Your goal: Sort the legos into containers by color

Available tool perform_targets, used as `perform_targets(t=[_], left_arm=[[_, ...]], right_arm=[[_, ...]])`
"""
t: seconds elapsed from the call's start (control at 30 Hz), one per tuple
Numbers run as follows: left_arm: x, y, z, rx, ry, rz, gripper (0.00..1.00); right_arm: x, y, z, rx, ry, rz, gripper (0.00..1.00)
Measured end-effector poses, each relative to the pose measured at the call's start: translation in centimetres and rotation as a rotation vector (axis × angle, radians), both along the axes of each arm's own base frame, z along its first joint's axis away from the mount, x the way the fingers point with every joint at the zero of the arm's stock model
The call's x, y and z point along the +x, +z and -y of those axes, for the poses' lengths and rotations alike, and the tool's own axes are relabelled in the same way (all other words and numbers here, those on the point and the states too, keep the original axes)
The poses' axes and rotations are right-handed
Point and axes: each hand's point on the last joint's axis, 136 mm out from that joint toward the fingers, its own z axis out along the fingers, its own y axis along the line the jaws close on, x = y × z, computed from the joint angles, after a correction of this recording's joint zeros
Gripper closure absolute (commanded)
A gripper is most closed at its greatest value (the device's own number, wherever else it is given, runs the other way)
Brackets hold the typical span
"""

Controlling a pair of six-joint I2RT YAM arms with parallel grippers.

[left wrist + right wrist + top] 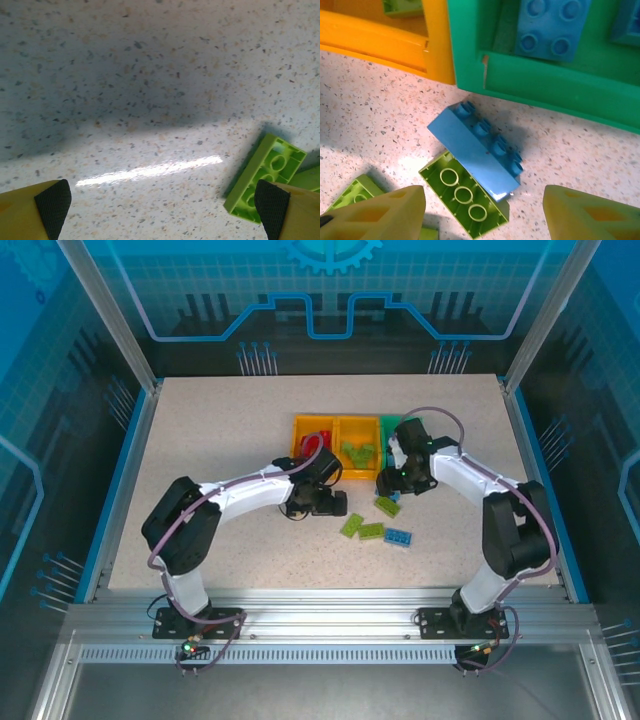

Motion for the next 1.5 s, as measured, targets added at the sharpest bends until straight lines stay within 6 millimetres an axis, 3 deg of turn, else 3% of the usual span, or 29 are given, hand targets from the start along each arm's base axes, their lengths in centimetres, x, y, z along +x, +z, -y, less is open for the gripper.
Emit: perform_targets(t=[0.33,0.6,0.9,1.17,1.3,1.37,1.5], left_arm=[[-0.7,-0.7,-0.8,0.007,0.009,-0.01,0.01],[-0.6,-0.6,-0.8,0.002,0.017,-0.007,0.01],[-0.6,-0.6,-0.8,0.002,0.017,-0.008,0.01],[-0.3,-0.3,-0.6,-0.004,0.016,-0.002,0.01],[1.0,0.7,0.9,-0.031,-0.004,0.024,0.01],[1.9,1.3,2.1,-0.047,-0.016,0.037,0.01],[3.2,2.0,4.8,-0.071,-0.063,0.058,0.01]], right_arm=[[0.1,-3.5,-0.4,-0.051,0.044,-0.054,0.43],[0.6,-3.4,-0.3,-0.064,0.032,-0.031,0.7],[-1.4,-3.2,0.6,-0.07,0.013,-0.024,0.77],[-2.0,-0.5,0.9,-0.048,-0.014,0.024,0.77],[-1.8,1.1,1.2,-0.037,-0.034,0.059,0.78],[-1.0,1.9,1.8,-0.034,-0.059,0.073,0.78],[2.4,4.2,3.3,-0.027,-0.126,0.132,0.78]])
